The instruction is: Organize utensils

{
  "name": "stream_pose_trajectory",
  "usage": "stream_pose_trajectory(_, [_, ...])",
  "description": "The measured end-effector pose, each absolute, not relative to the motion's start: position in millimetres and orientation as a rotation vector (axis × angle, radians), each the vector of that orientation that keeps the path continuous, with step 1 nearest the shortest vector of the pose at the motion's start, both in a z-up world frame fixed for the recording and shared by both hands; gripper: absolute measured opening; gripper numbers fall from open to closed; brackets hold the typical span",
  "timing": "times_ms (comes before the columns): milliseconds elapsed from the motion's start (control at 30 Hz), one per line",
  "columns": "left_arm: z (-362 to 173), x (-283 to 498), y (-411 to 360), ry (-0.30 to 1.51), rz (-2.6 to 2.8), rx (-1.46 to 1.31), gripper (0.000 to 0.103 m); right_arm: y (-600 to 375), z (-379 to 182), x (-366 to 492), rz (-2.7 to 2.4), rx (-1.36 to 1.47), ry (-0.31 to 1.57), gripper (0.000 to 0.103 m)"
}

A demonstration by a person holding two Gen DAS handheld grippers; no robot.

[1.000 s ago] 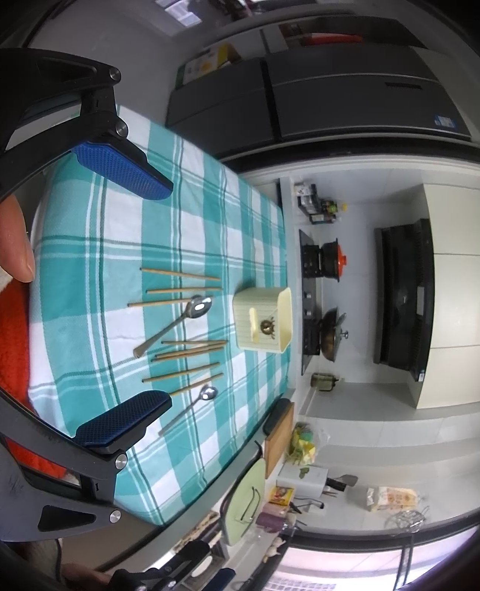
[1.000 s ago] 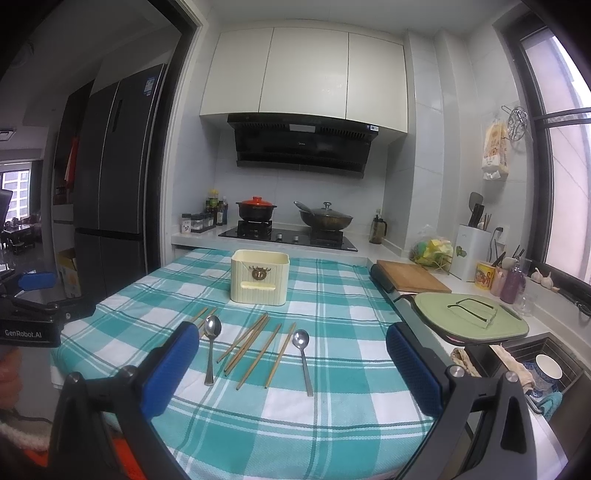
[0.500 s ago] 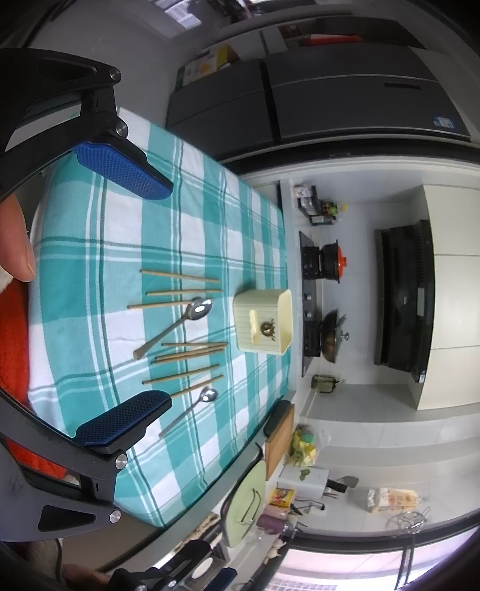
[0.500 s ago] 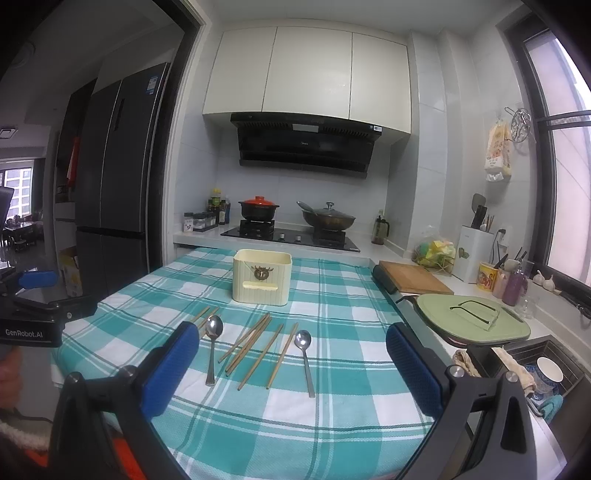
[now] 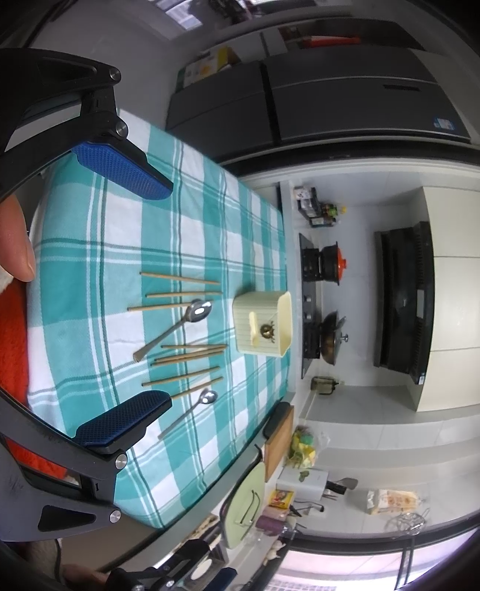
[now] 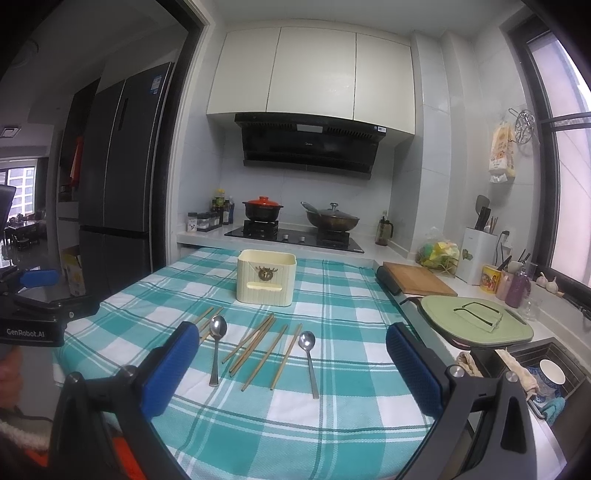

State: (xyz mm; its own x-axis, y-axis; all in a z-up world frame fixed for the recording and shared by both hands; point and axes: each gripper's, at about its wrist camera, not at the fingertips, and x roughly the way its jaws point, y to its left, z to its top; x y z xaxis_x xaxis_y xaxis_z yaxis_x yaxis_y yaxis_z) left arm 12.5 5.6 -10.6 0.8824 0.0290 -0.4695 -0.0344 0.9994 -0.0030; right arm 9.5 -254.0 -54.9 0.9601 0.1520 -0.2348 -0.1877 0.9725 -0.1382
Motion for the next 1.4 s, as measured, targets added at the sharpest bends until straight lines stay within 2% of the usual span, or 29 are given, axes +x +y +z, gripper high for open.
stream_pose_trajectory(1400, [-2,26,-9,0.467,0.040,0.048,0.103,-266,-60,26,0.159,-0.129,0.257,0.103])
